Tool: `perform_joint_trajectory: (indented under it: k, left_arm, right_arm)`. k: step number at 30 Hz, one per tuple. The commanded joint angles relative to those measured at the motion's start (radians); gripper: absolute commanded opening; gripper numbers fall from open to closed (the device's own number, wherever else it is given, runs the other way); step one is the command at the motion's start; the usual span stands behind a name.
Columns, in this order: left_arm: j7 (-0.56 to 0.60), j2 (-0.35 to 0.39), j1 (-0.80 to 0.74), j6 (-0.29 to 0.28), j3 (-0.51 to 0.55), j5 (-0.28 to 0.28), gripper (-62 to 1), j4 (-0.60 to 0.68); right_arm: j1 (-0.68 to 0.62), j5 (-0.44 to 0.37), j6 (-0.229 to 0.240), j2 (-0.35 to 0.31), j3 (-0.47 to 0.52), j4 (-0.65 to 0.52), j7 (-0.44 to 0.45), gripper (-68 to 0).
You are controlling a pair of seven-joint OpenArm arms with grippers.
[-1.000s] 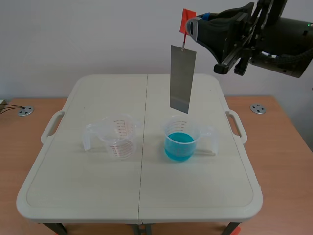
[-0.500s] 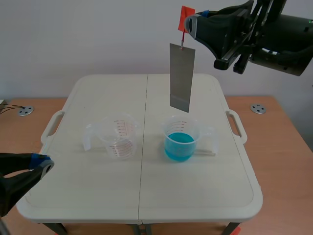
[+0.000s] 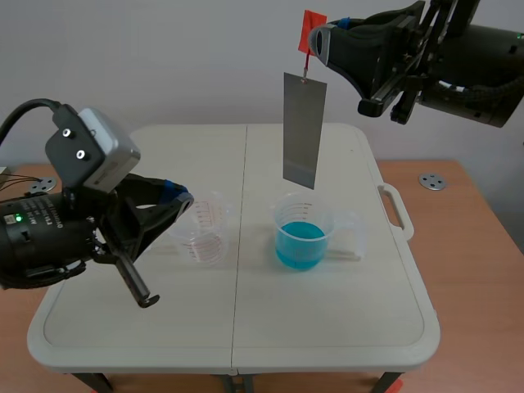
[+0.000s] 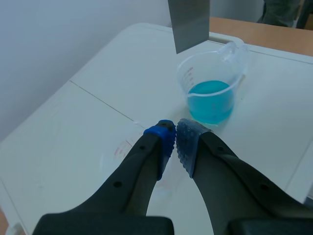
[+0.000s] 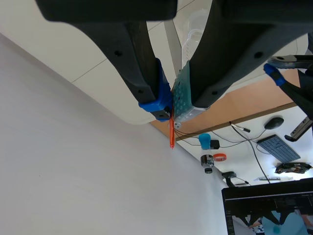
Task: Hold the metal plate by the orange handle, dip it into the blue solution, take it out and point at it, then put the plate back in the beaker on the left.
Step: 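Raise the plate and point at it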
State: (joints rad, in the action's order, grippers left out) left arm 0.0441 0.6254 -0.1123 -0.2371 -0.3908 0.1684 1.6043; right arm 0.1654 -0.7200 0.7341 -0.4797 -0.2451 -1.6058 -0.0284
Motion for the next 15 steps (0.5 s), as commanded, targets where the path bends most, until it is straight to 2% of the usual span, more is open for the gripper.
perform_joint_trajectory:
  k: [1, 15]
  left_arm:
    - [0.001, -0.036, 0.029, 0.003, -0.007, 0.006, -54.0, -0.026]
    - [-0.019, -0.254, 0.299, 0.005, -0.143, -0.062, -54.0, -0.292]
  right_arm:
    - [0.012, -0.018, 0.011, -0.016, 0.011, -0.021, 0.014, -66.2]
    - [0.012, -0.018, 0.011, -0.016, 0.011, -0.021, 0.013, -66.2]
